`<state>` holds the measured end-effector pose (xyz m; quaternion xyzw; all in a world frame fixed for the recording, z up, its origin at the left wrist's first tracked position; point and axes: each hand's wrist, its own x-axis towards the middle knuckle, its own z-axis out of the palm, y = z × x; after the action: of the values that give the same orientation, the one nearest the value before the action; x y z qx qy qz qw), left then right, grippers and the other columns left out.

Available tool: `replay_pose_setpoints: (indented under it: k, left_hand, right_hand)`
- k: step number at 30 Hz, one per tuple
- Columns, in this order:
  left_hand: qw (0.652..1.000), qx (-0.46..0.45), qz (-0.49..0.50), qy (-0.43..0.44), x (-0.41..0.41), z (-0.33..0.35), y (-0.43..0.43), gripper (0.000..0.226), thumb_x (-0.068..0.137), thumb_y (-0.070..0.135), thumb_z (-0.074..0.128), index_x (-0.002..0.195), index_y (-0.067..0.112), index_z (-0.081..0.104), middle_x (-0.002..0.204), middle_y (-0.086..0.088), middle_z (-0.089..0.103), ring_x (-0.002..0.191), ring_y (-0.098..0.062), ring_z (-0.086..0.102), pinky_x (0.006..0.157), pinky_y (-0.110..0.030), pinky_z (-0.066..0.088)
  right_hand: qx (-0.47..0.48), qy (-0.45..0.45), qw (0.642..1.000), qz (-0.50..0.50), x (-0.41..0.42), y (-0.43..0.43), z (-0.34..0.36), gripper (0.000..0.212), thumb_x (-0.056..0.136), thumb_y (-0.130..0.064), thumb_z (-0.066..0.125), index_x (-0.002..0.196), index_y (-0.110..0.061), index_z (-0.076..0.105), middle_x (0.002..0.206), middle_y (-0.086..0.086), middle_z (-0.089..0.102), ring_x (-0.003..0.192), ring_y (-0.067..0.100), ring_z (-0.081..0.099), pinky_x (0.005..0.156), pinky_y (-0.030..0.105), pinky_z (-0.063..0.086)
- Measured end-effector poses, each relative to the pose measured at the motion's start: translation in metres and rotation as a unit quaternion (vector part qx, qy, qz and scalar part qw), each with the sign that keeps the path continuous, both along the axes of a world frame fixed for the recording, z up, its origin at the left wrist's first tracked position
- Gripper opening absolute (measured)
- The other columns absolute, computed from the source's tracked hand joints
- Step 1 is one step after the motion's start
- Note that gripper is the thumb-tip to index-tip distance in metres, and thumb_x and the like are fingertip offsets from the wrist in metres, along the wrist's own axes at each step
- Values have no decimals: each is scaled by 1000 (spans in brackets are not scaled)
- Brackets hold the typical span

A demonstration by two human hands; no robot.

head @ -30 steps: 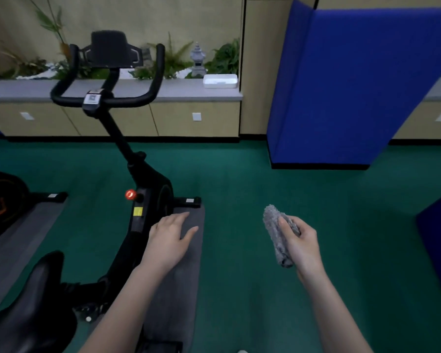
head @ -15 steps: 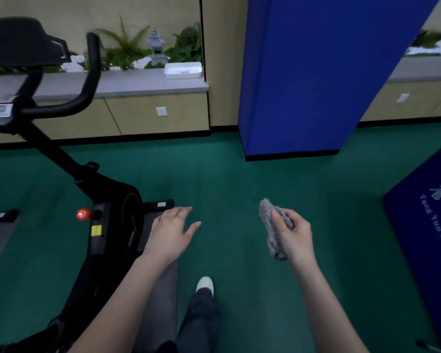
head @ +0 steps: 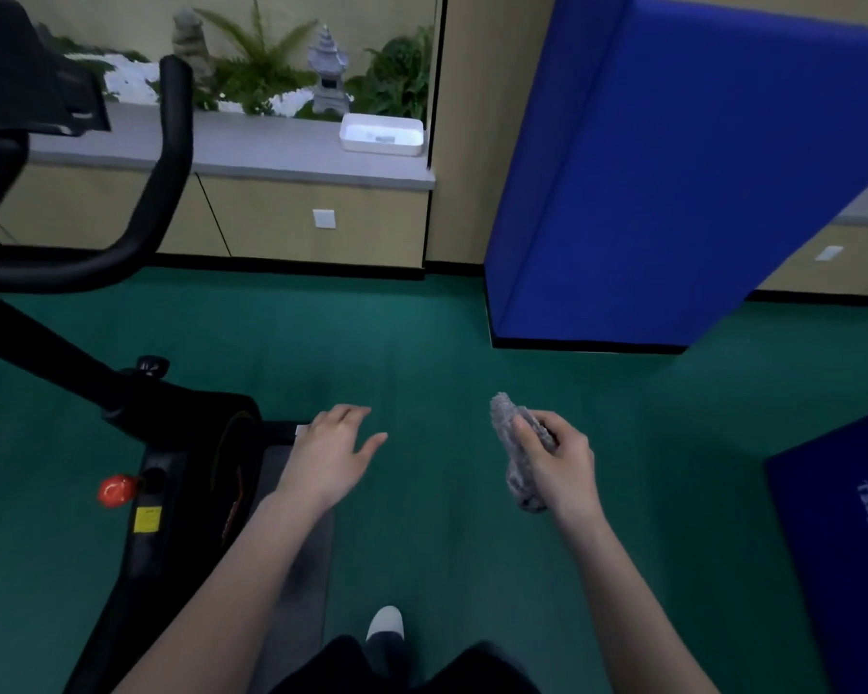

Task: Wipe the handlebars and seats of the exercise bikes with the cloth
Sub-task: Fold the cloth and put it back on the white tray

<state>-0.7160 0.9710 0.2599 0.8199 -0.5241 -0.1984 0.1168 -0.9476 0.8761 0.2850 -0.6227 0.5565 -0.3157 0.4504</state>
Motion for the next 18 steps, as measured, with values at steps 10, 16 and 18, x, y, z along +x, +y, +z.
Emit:
replay_pose_setpoints:
  k: [10, 16, 18]
  left_hand:
    - [998, 40, 40, -23, 51, -20, -79, 51, 97, 49, 41, 138, 20, 47, 141, 2, 48, 133, -18, 39, 110, -36, 28]
    - [996, 55, 67, -30, 64, -18, -167, 53, 98, 50, 38, 140, 19, 44, 144, 1, 45, 135, -19, 36, 111, -37, 27]
    - [996, 55, 69, -32, 66, -11, -204, 53, 98, 50, 37, 141, 19, 42, 146, 1, 43, 136, -19, 33, 111, -36, 24]
  right_hand:
    - [23, 7, 999, 35, 60, -106, -13, 6, 90, -25, 63, 88, -23, 68, 79, -12, 67, 77, 5, 62, 70, 22, 47]
    - [31, -19, 997, 63, 88, -207, -16, 8, 91, -27, 62, 84, -29, 66, 80, -12, 68, 78, 4, 63, 68, 19, 47]
    - [26, -35, 997, 63, 94, -247, -9, 7, 91, -27, 62, 86, -30, 66, 82, -10, 69, 80, 6, 63, 70, 22, 48]
